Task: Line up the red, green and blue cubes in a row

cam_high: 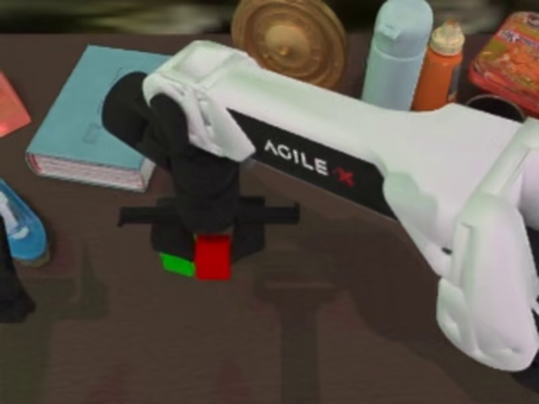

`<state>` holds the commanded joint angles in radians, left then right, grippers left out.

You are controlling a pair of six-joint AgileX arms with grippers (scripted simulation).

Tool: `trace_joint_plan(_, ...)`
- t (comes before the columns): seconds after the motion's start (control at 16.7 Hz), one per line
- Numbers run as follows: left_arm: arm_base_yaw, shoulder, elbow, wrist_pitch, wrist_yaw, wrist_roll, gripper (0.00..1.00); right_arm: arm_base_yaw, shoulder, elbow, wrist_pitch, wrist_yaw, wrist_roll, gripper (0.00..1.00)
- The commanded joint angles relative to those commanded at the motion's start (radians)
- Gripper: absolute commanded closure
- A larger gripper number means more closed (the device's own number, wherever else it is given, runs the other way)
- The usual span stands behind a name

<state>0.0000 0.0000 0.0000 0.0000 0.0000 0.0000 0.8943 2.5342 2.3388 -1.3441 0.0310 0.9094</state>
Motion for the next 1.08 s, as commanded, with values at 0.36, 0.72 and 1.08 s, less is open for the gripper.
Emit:
trace_joint_plan(0.36, 0.000, 0.000, 0.000, 0.000, 0.000, 0.000, 0.00, 0.007, -0.005, -0.147, 0.139, 0.001, 0.002, 1.00)
trace_joint_plan(0.72, 0.000, 0.000, 0.000, 0.000, 0.000, 0.000, 0.00, 0.007, -0.005, -0.147, 0.139, 0.001, 0.002, 0.70)
trace_joint_plan(1.08, 0.000, 0.000, 0.000, 0.000, 0.000, 0.000, 0.00, 0.007, -0.005, -0.147, 0.139, 0.001, 0.002, 0.25)
